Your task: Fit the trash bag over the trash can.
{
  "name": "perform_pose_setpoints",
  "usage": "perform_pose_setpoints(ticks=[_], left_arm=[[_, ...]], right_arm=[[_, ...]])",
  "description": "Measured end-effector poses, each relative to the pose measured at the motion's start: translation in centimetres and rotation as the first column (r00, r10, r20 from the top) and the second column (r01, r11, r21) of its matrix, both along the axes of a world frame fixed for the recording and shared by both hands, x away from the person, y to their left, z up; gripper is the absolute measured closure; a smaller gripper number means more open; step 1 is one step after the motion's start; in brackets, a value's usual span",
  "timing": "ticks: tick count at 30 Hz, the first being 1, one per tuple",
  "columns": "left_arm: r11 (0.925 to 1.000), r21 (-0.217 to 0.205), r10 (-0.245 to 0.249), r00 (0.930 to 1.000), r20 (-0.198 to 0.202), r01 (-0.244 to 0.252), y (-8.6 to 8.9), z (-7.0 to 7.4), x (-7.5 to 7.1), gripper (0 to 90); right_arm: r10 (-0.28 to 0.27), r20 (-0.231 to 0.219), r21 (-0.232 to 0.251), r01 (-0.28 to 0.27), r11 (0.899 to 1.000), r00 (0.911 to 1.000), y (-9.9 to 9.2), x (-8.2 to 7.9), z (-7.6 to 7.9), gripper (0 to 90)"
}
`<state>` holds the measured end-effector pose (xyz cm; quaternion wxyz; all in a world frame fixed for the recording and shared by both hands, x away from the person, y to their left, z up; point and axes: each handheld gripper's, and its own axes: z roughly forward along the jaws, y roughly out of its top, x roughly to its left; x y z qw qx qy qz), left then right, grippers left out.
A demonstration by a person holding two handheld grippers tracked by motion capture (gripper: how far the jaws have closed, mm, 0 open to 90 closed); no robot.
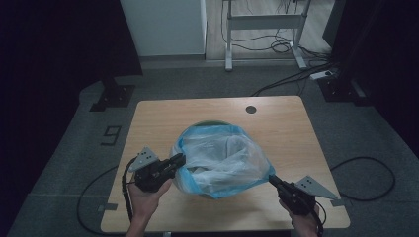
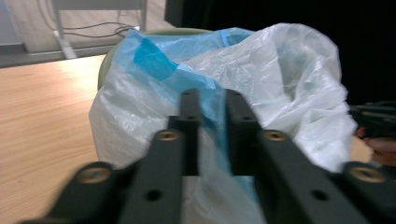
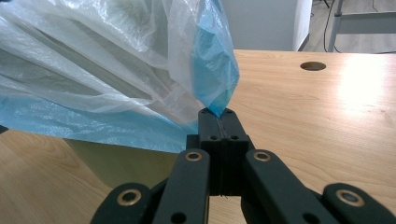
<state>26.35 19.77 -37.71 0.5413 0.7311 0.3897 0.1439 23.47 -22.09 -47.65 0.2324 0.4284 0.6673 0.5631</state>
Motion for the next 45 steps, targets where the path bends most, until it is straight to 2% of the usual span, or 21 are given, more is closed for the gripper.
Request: perform_pose_setpoints(ticks=[4, 10, 14, 16, 18, 21, 23, 24, 25, 26, 30, 32, 34, 36, 37, 39, 41, 43, 45], left_arm=[[0.9994, -0.036, 0.0, 0.9994, 0.034, 0.001, 1.0, 0.0, -0.9, 89.0], [0.997, -0.077, 0.005, 0.9989, 0.046, -0.002, 2.5, -1.2, -1.9, 89.5], [0.9937, -0.112, 0.0, 0.9996, 0.027, 0.003, 3.7, -2.5, -2.3, 89.6], [0.9903, -0.139, -0.002, 1.0, 0.004, 0.003, 4.3, -3.4, -2.3, 89.6], [0.9888, -0.149, 0.002, 0.9999, -0.01, -0.003, 4.8, -4.1, -2.3, 89.6], [0.9892, -0.146, 0.01, 0.9998, -0.017, -0.012, 5.1, -4.9, -2.1, 89.7], [0.9913, -0.128, 0.029, 0.9994, -0.017, -0.031, 5.2, -5.4, -1.9, 89.7], [0.99, -0.137, 0.032, 0.9993, -0.021, -0.034, 5.4, -5.7, -1.7, 89.7], [0.9903, -0.133, 0.038, 0.9991, -0.021, -0.04, 5.4, -5.8, -1.6, 89.7], [0.9922, -0.113, 0.051, 0.9985, -0.016, -0.053, 5.3, -6.0, -1.5, 89.7], [0.9933, -0.079, 0.083, 0.9963, -0.024, -0.085, 5.4, -6.3, -0.6, 89.7], [0.9924, -0.082, 0.09, 0.9954, -0.034, -0.092, 5.4, -6.4, -0.1, 89.7], [0.9928, -0.067, 0.097, 0.9946, -0.037, -0.1, 5.2, -6.4, 0.3, 89.6], [0.9927, -0.07, 0.096, 0.9948, -0.034, -0.098, 5.1, -6.2, 0.5, 89.4], [0.9934, -0.068, 0.091, 0.9955, -0.027, -0.093, 5.0, -6.0, 0.5, 86.8], [0.9941, -0.068, 0.085, 0.9964, 0.0, -0.085, 4.9, -5.2, 0.0, 71.7], [0.9936, -0.07, 0.092, 0.9945, 0.049, -0.089, 4.8, -4.2, -0.8, 63.5], [0.994, -0.077, 0.084, 0.9932, 0.08, -0.078, 4.7, -3.1, -1.3, 53.1], [0.9961, -0.066, 0.065, 0.9931, 0.098, -0.059, 4.3, -2.1, -1.4, 46.9]], right_arm=[[0.002, 0.007, 0.007, -0.002, 1.0, 1.0, -0.1, -0.4, 0.2, 89.0], [0.02, 0.01, 0.01, -0.02, 1.0, 0.9998, 0.0, -1.3, -0.1, 89.0], [0.029, -0.004, 0.007, -0.029, 1.0, 0.9996, 0.0, -1.7, -0.6, 89.0], [0.033, -0.01, 0.007, -0.033, 0.999, 0.9994, 0.0, -1.8, -0.9, 89.0], [0.045, -0.02, 0.001, -0.045, 0.999, 0.9988, 0.2, -1.9, -1.3, 89.0], [0.053, -0.035, -0.006, -0.053, 0.999, 0.998, 0.4, -1.8, -1.8, 89.0], [0.053, -0.051, -0.014, -0.054, 0.998, 0.9973, 0.5, -1.5, -2.2, 89.0], [0.052, -0.055, -0.015, -0.053, 0.998, 0.9971, 0.6, -1.4, -2.3, 89.0], [0.053, -0.062, -0.014, -0.054, 0.998, 0.9967, 0.6, -1.1, -2.4, 89.0], [0.051, -0.064, -0.017, -0.053, 0.998, 0.9966, 0.7, -1.0, -2.4, 89.0], [0.045, -0.08, -0.051, -0.049, 0.997, 0.9958, 1.2, 0.0, -2.7, 89.0], [0.037, -0.095, -0.045, -0.042, 0.998, 0.9948, 1.3, 0.6, -2.9, 89.0], [0.029, -0.096, -0.051, -0.034, 0.998, 0.9949, 1.4, 1.1, -3.0, 89.0], [0.022, -0.098, -0.046, -0.026, 0.999, 0.995, 1.5, 1.7, -2.9, 89.0], [0.018, -0.096, -0.048, -0.022, 0.999, 0.9952, 1.6, 1.8, -2.9, 89.0], [0.014, -0.088, -0.048, -0.018, 0.999, 0.9961, 1.8, 1.9, -2.8, 89.0], [0.012, -0.077, -0.054, -0.016, 0.998, 0.9969, 1.8, 1.8, -2.7, 89.0], [0.009, -0.074, -0.055, -0.013, 0.998, 0.9972, 1.8, 1.7, -2.6, 89.0], [0.005, -0.071, -0.054, -0.009, 0.998, 0.9975, 1.6, 1.6, -2.6, 88.9]])
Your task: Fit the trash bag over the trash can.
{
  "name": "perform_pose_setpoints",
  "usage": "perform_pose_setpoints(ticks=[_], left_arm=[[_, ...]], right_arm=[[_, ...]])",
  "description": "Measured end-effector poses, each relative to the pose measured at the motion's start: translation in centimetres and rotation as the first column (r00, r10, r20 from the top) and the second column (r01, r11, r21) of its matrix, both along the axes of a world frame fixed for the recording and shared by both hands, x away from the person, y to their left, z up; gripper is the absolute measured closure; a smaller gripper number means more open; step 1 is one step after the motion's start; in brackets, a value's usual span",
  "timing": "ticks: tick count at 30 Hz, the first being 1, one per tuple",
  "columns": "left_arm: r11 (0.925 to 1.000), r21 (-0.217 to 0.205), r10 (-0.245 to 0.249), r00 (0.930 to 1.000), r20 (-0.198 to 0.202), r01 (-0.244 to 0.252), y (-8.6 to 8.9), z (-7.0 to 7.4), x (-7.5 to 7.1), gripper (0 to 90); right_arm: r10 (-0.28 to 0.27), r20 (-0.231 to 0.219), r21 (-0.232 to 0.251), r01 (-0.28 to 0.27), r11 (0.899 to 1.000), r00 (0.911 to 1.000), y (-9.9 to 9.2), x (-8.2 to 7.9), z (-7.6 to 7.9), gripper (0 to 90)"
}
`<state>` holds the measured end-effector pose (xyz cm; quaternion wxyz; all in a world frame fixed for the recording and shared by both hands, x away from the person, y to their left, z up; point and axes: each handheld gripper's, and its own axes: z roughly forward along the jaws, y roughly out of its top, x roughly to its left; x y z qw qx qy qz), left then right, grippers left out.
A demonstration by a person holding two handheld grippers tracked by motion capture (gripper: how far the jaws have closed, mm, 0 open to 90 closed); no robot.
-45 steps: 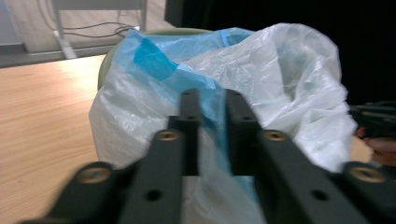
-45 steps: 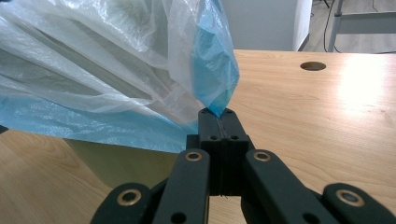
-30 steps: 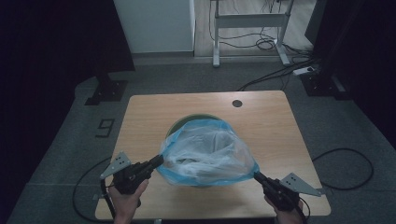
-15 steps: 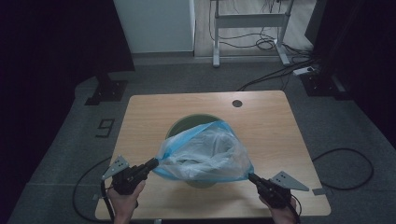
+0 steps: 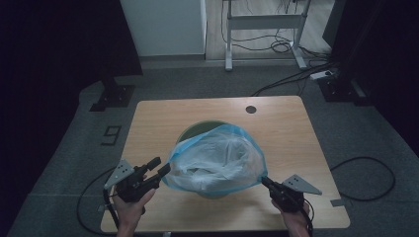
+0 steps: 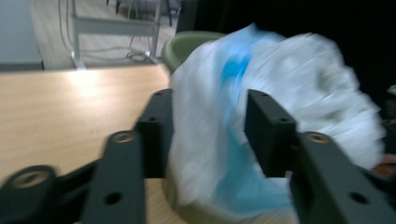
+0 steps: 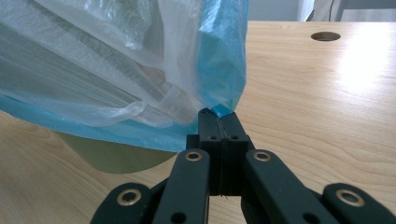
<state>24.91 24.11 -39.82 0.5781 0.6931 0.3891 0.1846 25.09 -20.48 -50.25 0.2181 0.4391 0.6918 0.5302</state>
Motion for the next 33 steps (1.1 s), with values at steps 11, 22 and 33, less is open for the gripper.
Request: perform_pose_setpoints(ticks=[11, 22, 33], left_arm=[[0.9924, 0.11, -0.051, 0.9981, -0.035, 0.055, -3.1, 1.2, 3.8, 34.8], [0.9941, 0.109, 0.0, 0.9993, -0.038, 0.004, -3.2, 0.9, 4.5, 86.3], [0.9976, 0.068, -0.01, 0.9999, -0.01, 0.011, -3.1, 1.4, 4.5, 89.4]], right_arm=[[-0.002, 0.017, 0.019, 0.002, 1.0, 0.9999, -0.3, -0.4, -0.1, 86.3], [-0.035, 0.101, 0.049, 0.031, 0.998, 0.9943, -0.7, -2.0, 1.9, 42.2], [0.045, 0.171, 0.067, -0.057, 0.996, 0.9843, 0.6, 1.3, 7.6, 40.2]])
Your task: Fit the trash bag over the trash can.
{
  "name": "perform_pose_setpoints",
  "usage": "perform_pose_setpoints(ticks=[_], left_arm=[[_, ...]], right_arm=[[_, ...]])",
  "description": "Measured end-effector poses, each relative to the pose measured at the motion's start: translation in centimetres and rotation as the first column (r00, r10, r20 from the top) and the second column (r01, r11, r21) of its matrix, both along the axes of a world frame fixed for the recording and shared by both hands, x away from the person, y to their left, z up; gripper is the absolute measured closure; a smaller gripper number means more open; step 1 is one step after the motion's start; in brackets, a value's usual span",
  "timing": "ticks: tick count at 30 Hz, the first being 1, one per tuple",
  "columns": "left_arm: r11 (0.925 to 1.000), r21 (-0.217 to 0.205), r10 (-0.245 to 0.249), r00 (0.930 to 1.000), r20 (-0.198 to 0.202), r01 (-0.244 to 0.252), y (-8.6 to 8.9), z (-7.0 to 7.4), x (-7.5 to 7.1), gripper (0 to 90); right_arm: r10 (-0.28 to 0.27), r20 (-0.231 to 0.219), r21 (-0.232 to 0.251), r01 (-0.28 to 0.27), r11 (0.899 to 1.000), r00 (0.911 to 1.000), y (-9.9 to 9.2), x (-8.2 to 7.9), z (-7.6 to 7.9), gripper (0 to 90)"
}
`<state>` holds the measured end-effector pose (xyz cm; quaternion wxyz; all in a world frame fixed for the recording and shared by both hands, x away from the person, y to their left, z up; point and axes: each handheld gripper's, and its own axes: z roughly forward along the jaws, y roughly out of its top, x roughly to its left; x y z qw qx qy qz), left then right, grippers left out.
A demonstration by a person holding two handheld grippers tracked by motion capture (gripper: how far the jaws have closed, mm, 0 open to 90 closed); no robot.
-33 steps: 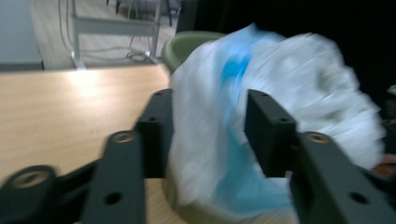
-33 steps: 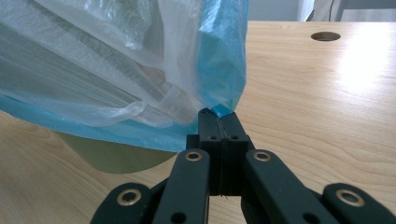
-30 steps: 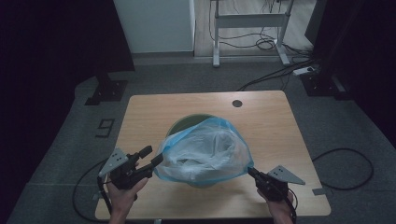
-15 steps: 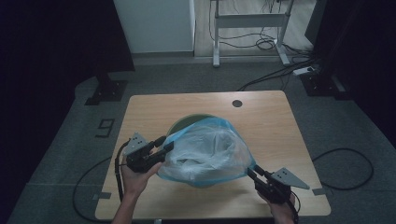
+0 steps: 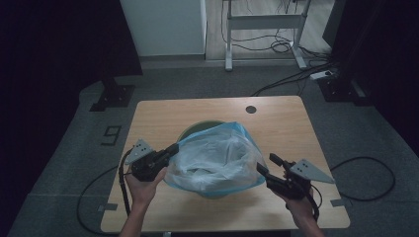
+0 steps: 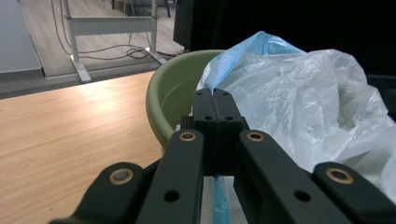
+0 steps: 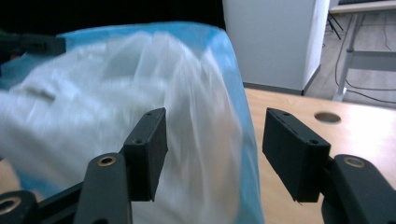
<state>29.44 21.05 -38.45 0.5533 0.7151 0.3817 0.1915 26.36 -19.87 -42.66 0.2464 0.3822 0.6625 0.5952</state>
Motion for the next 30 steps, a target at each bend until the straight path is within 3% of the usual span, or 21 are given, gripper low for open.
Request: perform_pose_setpoints(ticks=[6, 11, 13, 30], left_arm=[[0.9998, -0.021, -0.001, 1.0, 0.004, 0.001, 0.5, 0.2, 0.0, 89.5], [0.9994, -0.034, 0.005, 0.9999, 0.011, -0.004, 0.8, 0.3, 0.0, 89.5], [0.9993, -0.038, 0.006, 0.9999, 0.014, -0.006, 0.9, 0.4, 0.1, 89.5], [0.9972, -0.054, 0.051, 0.9987, -0.002, -0.051, 2.1, 0.1, 2.6, 89.5]], right_arm=[[0.043, -0.007, 0.013, -0.043, 0.999, 0.999, 1.6, 1.7, 1.1, 53.2], [0.058, -0.007, -0.001, -0.058, 0.998, 0.9983, 2.2, 2.1, 1.0, 83.3], [0.059, -0.002, -0.007, -0.059, 0.998, 0.9983, 2.3, 2.1, 1.0, 88.5], [-0.048, 0.042, -0.025, 0.049, 0.998, 0.998, 2.5, 4.1, 1.9, 89.1]])
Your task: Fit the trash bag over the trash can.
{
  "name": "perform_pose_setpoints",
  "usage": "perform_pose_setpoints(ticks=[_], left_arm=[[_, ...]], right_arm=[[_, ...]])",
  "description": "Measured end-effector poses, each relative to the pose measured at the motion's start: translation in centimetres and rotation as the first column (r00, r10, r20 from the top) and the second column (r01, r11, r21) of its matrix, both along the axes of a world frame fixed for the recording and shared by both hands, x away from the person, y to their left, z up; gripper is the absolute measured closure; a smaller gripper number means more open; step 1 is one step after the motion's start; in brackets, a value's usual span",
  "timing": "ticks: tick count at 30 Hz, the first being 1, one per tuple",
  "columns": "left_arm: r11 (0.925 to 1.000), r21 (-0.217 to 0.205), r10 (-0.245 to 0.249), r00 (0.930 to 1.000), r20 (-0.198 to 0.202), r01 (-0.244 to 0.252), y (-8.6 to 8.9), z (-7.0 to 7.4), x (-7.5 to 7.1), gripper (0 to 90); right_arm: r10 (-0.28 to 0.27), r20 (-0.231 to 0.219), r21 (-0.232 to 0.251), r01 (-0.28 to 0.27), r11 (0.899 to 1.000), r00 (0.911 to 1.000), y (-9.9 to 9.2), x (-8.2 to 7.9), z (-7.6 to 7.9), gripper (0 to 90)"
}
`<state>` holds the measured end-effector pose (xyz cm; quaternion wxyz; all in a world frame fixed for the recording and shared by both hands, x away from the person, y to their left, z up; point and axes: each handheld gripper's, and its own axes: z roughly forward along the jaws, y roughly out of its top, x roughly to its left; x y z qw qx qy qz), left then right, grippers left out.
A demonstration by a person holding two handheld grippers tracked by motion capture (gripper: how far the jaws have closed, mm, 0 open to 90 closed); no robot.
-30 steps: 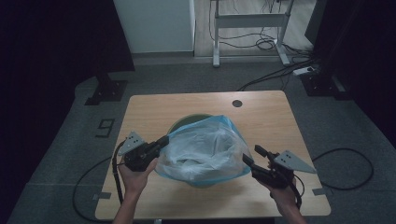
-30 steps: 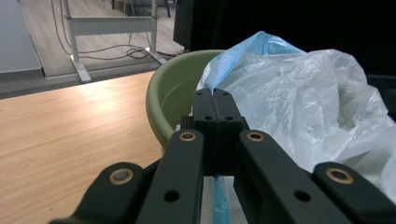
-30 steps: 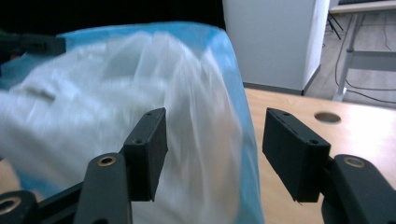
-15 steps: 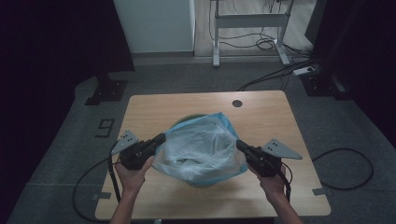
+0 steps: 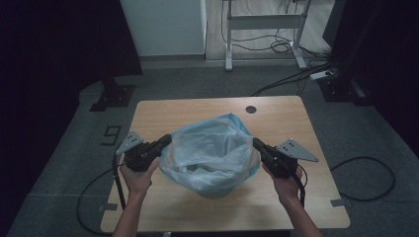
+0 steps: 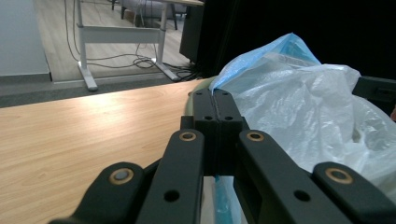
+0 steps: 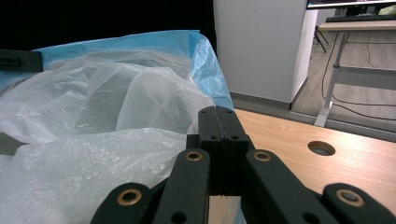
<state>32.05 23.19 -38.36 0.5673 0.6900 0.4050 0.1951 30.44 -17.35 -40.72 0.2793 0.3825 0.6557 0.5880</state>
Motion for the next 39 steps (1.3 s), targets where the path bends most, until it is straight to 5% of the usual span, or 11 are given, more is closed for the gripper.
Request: perform_pose_setpoints(ticks=[25, 33, 39], left_arm=[[0.9989, 0.023, 0.043, 0.9954, -0.085, -0.041, 1.2, -2.8, 3.5, 89.5], [0.9987, 0.039, 0.038, 0.9822, -0.184, -0.032, 1.2, -4.4, 5.0, 89.4], [0.9989, 0.044, 0.027, 0.9749, -0.221, -0.018, 0.8, -5.4, 5.8, 89.4]], right_arm=[[-0.04, -0.059, 0.003, 0.04, 0.999, 0.9975, 1.2, 2.7, -2.1, 89.1], [-0.051, -0.115, 0.015, 0.053, 0.998, 0.9921, 1.2, 4.0, -3.1, 89.1], [-0.033, -0.16, 0.035, 0.039, 0.999, 0.9865, 1.3, 5.0, -3.9, 89.0]])
